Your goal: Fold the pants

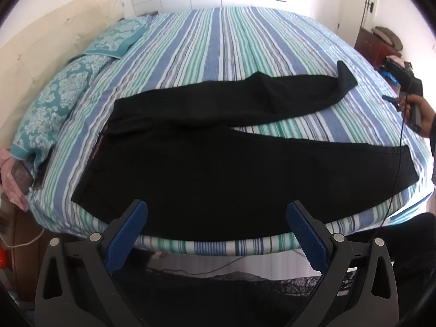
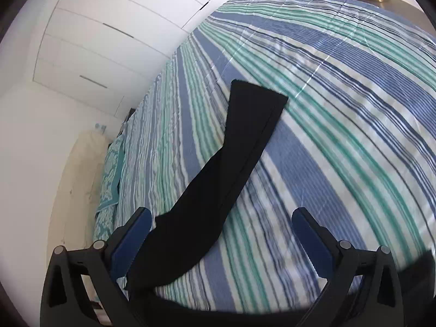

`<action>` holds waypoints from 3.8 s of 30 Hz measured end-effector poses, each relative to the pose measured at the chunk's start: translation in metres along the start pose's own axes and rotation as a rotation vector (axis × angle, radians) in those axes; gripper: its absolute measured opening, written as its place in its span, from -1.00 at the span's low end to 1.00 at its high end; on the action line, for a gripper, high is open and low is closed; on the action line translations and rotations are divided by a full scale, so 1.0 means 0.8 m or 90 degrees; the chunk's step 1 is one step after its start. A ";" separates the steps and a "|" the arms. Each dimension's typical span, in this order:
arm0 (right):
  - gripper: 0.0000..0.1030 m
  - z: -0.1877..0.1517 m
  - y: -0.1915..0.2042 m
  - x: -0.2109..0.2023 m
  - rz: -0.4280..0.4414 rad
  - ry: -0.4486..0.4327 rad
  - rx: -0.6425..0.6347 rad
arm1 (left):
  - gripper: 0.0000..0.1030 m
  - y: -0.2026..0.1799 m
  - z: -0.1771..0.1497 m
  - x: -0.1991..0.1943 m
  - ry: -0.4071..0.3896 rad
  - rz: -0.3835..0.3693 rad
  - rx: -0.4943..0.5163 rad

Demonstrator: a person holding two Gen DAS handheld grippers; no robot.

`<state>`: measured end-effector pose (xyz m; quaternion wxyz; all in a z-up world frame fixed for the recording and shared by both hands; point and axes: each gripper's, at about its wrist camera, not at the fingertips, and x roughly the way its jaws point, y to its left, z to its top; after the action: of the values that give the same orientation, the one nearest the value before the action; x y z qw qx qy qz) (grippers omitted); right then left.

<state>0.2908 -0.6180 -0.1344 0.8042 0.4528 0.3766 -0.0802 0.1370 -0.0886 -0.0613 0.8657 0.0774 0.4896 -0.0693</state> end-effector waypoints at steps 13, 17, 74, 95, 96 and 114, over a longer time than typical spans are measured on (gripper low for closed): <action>-0.80 0.122 -0.047 0.153 -0.058 -0.050 0.072 | 0.98 -0.017 0.018 0.062 0.089 0.043 0.014; -0.78 0.110 -0.047 0.094 -0.050 -0.101 0.050 | 0.98 -0.023 0.021 0.052 0.068 0.036 0.026; 0.88 -0.562 0.214 -0.332 -0.225 -0.122 -0.542 | 0.98 0.078 -0.104 -0.101 -0.096 -0.062 -0.039; 0.88 -0.585 0.213 -0.323 -0.181 -0.133 -0.499 | 0.99 0.046 -0.105 -0.121 -0.110 -0.064 0.015; 0.88 -0.586 0.214 -0.321 -0.181 -0.130 -0.501 | 0.99 0.047 -0.105 -0.121 -0.109 -0.063 0.014; 0.88 -0.592 0.221 -0.309 -0.183 -0.116 -0.530 | 0.99 0.049 -0.106 -0.116 -0.102 -0.058 0.010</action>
<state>-0.0525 -0.1946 0.0059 0.9285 0.0249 0.3634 -0.0723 0.0264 -0.0293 -0.0224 0.8973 0.0564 0.4214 -0.1184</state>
